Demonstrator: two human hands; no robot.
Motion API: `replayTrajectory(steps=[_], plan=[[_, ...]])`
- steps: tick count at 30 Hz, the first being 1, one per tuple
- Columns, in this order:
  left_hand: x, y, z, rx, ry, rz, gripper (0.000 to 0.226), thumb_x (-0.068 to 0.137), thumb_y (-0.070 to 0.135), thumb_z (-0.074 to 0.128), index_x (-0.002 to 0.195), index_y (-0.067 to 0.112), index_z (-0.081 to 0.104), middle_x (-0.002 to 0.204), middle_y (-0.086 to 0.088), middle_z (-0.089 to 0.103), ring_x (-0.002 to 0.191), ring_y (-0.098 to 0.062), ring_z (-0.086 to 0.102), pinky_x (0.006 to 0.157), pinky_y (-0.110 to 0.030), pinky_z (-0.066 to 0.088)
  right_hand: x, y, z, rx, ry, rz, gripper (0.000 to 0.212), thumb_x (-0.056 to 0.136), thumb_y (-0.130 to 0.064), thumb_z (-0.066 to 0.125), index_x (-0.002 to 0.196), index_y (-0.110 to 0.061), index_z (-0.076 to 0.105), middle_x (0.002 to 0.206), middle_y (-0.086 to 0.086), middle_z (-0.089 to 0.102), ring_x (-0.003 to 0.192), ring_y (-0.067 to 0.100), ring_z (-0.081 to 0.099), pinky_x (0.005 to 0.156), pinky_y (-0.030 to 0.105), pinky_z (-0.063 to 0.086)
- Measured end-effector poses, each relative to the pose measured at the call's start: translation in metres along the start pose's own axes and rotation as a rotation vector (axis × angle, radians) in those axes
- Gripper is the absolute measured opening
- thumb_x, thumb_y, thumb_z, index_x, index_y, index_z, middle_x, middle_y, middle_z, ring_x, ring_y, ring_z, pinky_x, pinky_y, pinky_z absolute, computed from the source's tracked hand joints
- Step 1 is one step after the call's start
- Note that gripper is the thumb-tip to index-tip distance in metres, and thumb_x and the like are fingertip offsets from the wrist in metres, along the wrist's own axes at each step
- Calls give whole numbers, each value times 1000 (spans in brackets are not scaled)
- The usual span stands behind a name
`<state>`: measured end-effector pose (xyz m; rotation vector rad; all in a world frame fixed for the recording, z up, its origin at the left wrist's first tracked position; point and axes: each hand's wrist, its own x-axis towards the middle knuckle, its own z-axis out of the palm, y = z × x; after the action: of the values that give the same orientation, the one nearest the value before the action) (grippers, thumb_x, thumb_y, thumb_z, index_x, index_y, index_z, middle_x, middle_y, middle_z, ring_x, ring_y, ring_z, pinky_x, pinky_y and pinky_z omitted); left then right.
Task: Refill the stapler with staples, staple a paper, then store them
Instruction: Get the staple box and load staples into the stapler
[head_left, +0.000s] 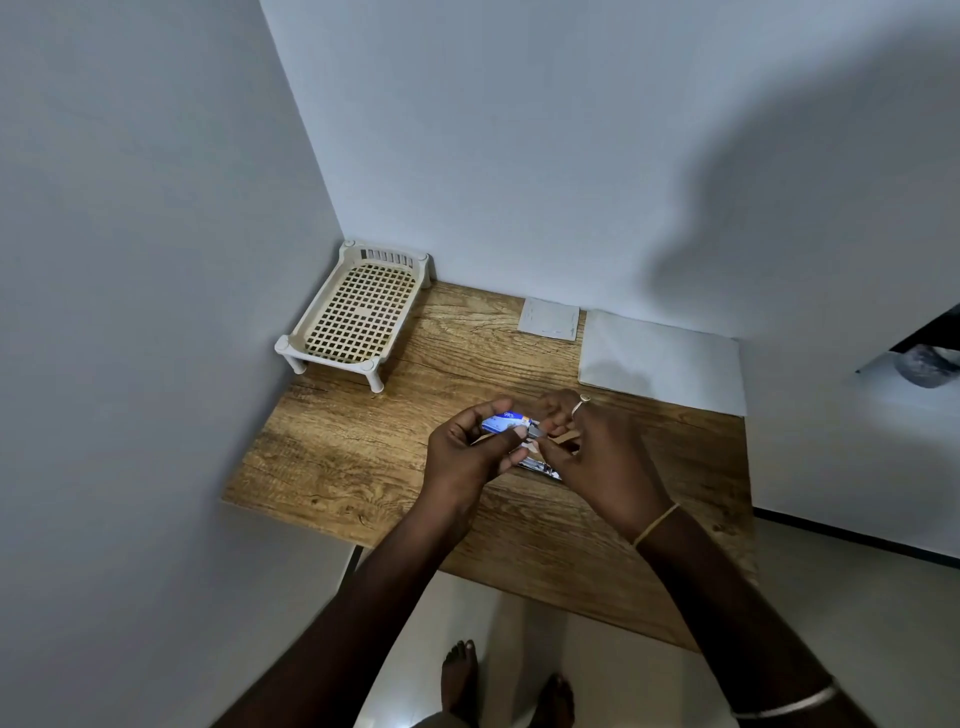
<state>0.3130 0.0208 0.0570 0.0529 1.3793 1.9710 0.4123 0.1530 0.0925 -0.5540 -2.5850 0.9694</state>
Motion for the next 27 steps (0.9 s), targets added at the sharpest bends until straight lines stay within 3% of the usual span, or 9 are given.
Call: replayTrajectory(steps=[10,19,24,27], plan=[[1,-1,3,-2,1,-37,29,86,-1,76,113,4,71,101,-17,77,94,-28,76,75,-32,62,-3,6,-4,-14,7,52,42,75,-21,79,98,-36,47,82,-13,67,74,-1,64,64,18,53],[1,-6,4,67,-13,-14,27,88,1,75,114,7,72,98,-14,77,95,-28,76,80,-35,62,4,6,-1,-25,-42,85,51,76,-13,77,104,-35,40,74,-10,65,69,-1,64,61,22,54],[3,-10,2,25,3,-29,25,87,0,75,111,7,73,99,-16,78,95,-27,76,79,-33,62,4,7,2,134,34,153,44,78,-13,80,100,-34,49,78,-10,71,73,-2,69,60,10,50],[5,-12,0,-16,17,-47,21,87,1,75,105,12,76,98,-12,79,94,-23,76,79,-32,61,5,12,-2,341,150,247,34,78,-13,84,97,-27,59,82,-8,74,75,0,72,64,16,56]])
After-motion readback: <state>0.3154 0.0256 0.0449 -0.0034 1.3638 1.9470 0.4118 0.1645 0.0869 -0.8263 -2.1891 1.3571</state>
